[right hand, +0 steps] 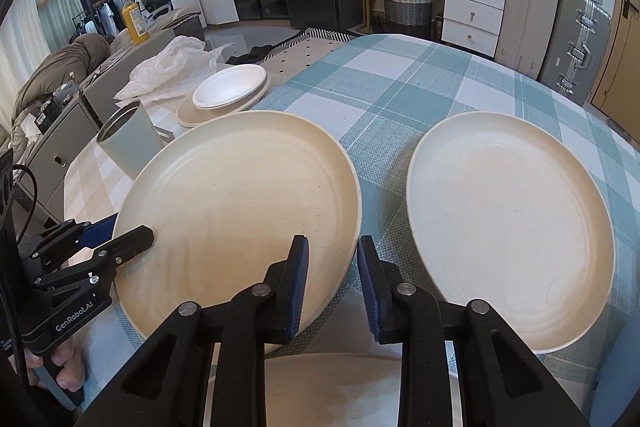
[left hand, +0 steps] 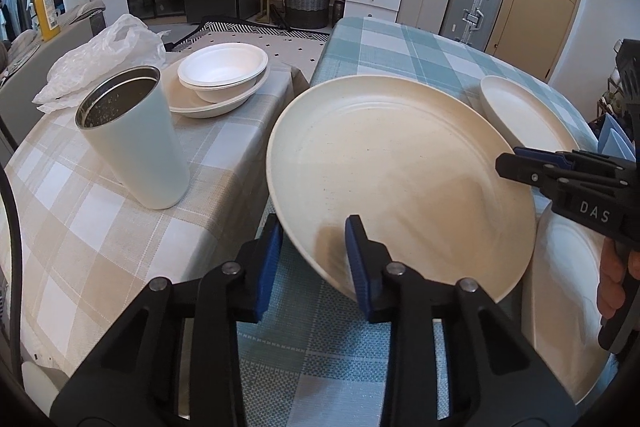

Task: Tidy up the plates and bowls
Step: 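Close the left gripper on the plate rim while the right gripper clamps its opposite rim, then lift the cream plate with both grippers and carry it across the table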

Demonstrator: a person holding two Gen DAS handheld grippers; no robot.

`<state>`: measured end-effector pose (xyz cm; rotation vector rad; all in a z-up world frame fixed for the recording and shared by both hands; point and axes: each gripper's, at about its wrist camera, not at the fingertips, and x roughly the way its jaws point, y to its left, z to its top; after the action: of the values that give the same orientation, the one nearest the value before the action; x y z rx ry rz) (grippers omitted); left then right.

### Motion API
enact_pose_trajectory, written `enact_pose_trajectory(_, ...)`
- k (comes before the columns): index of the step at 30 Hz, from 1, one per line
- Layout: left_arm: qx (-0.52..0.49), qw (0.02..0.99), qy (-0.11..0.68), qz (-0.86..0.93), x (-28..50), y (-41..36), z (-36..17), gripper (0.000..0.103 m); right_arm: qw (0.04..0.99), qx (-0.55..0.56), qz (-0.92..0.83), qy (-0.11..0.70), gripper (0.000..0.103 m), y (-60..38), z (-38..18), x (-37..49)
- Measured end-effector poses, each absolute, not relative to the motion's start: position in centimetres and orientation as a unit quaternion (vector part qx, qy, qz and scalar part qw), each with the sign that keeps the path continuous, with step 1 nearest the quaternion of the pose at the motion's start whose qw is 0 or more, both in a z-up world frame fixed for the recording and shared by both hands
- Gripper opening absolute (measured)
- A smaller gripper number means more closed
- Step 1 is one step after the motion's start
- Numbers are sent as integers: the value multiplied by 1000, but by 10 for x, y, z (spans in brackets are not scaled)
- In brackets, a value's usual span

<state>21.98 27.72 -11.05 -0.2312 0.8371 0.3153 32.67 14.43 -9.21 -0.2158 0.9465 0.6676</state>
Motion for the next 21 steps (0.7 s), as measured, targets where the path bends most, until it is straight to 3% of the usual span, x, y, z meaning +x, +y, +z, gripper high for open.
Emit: enact_pose_trajectory(21, -98, 902, 387, 165, 210, 276, -97, 25, 843, -104, 313, 425, 22, 144, -79, 316)
